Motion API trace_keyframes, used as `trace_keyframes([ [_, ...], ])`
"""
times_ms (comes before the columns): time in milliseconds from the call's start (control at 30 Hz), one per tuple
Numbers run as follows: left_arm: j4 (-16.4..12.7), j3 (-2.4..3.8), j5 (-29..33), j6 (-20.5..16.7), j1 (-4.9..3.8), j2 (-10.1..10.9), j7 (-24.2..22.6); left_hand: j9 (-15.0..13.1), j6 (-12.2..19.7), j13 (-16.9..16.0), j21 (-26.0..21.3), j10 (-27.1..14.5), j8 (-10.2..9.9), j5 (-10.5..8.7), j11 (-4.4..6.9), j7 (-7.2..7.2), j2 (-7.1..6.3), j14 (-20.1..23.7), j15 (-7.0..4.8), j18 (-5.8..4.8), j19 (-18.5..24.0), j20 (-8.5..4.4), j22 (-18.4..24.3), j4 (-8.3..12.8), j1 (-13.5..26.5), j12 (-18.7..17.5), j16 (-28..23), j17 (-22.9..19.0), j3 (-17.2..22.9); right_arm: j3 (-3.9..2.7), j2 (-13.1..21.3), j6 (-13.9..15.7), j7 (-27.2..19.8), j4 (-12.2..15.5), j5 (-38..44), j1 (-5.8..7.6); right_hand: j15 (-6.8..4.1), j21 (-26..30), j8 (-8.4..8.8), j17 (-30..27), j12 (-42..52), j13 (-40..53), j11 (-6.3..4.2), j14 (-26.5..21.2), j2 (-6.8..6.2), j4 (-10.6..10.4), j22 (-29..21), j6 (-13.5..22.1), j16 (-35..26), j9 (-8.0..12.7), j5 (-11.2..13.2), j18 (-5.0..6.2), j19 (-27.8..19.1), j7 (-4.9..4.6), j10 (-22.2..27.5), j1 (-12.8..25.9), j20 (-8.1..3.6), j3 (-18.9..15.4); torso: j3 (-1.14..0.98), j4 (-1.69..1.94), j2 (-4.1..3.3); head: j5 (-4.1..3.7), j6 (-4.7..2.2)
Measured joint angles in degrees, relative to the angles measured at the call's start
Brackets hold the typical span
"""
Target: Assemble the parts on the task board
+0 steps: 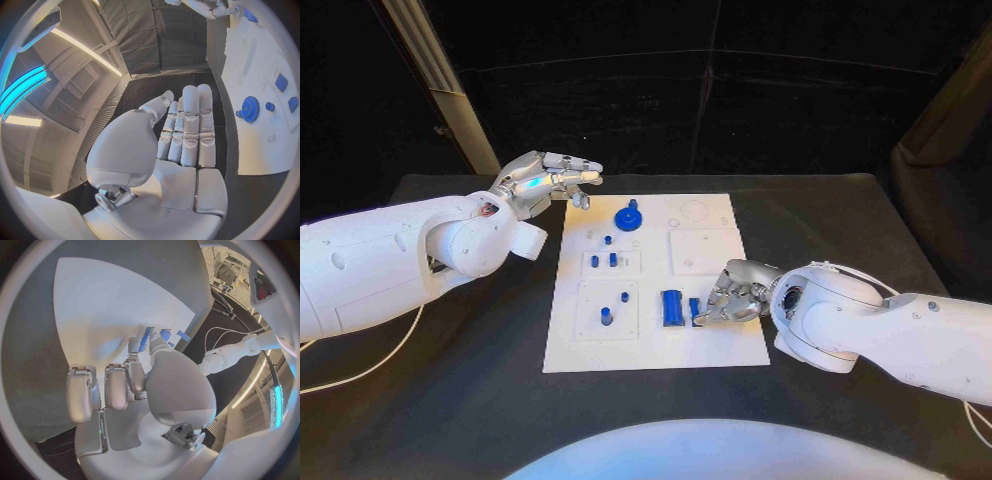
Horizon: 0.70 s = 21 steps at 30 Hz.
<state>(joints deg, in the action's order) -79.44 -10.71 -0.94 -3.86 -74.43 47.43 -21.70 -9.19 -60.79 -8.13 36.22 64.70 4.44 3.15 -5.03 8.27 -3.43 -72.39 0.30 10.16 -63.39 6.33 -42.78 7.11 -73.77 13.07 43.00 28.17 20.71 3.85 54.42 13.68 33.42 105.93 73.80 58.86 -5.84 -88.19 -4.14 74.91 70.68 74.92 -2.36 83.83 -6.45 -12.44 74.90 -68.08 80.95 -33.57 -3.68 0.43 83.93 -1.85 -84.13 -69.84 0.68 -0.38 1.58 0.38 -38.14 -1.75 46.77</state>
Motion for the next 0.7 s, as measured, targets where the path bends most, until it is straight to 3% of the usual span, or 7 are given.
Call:
trace_keyframes([
  [500,-0.02,0.0,0.0,0.0,0.0,0.05,0.0,0.0,0.0,-0.07,-0.27,-0.22,0.0,0.0,0.21,0.0,0.26,0.0,0.0,0.0,0.0,0.0,0.1,-0.16,0.26,0.0,0.0,-0.08,-0.16,0.01,-0.5,-0.61,0.21,-0.63,0.54,-0.02,0.0,0.0,0.11,-0.01,-0.08,0.02,0.07,0.0,1.05,1.75,0.0,0.0,-0.3,-0.16,-0.3,-0.01,0.0,0.0,0.06,-0.58,0.0,-0.41,-0.01,-0.04,0.05,0.04,0.04],
  [700,0.04,-0.01,0.0,0.01,0.0,0.01,0.01,0.0,0.0,-0.06,-0.27,-0.22,0.0,0.0,0.21,0.0,0.26,0.0,0.0,0.0,0.0,0.0,0.1,-0.16,0.26,0.0,0.0,-0.08,-0.16,0.02,0.71,1.96,-4.75,-0.69,-2.3,-0.02,0.22,2.64,0.54,-1.83,-3.73,-0.99,1.05,0.21,0.66,1.39,0.0,3.82,-2.66,0.45,-0.3,0.0,0.0,-1.15,1.68,0.43,0.0,-1.4,-0.01,-0.07,0.18,-0.15,-0.39],
])
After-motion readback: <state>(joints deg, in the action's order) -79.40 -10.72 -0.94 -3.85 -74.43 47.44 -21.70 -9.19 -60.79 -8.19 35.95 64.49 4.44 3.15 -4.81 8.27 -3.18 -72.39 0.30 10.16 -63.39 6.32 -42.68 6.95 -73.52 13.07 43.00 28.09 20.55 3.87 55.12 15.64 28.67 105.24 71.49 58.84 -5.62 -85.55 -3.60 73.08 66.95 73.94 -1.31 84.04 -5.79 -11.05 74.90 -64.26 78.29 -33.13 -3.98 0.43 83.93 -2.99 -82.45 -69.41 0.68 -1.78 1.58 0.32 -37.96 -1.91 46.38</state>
